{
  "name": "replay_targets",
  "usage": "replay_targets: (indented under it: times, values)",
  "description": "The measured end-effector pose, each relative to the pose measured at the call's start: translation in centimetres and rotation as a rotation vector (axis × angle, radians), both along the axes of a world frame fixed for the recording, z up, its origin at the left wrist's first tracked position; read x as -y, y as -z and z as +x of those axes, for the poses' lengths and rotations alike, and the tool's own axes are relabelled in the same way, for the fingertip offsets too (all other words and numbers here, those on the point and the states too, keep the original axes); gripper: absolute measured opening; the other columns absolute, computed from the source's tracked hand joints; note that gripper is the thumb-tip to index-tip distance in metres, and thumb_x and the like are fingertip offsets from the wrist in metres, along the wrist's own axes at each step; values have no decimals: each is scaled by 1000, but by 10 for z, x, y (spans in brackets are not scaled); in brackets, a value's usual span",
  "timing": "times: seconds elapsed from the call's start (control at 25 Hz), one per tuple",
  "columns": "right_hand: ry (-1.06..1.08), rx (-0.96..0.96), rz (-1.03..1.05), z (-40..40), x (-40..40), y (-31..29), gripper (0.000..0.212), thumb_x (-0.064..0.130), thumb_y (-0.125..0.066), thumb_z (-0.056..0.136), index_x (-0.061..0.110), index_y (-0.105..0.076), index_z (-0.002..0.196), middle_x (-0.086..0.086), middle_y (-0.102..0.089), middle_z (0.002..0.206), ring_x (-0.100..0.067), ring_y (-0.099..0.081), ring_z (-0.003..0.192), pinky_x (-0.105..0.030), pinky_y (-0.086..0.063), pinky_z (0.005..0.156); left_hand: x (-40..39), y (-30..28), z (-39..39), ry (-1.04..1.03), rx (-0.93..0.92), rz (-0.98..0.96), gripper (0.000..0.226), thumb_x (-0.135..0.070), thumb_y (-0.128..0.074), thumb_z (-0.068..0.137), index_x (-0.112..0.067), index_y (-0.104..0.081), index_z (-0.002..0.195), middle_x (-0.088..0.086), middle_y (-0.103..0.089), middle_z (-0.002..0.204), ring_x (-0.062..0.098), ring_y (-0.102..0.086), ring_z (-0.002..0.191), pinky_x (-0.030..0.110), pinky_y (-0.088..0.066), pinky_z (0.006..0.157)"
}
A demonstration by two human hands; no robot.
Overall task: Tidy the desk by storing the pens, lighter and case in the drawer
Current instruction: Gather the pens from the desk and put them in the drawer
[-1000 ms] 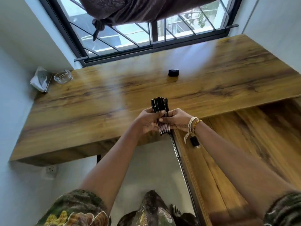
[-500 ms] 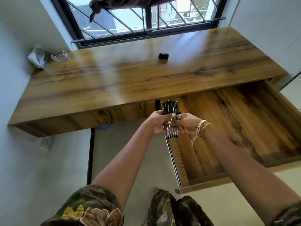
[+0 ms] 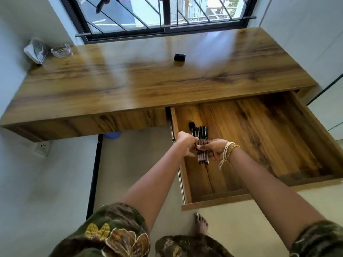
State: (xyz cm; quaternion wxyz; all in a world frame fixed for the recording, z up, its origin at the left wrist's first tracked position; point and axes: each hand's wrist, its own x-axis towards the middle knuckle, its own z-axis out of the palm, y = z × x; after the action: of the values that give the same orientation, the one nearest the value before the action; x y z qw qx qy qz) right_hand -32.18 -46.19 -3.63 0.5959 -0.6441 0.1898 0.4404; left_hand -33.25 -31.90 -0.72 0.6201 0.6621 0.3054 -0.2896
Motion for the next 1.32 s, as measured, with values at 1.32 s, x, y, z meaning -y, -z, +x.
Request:
replay_targets:
  times: [1.32]
  values:
    - [-411, 379, -733, 34, 10, 66, 17, 19, -72, 81, 9, -62, 91, -13, -70, 91, -29, -70, 78, -42, -60, 73, 49, 97, 17, -187, -72, 488, 6, -13, -47, 96, -14, -42, 94, 11, -58, 104, 27, -63, 95, 42, -57, 86]
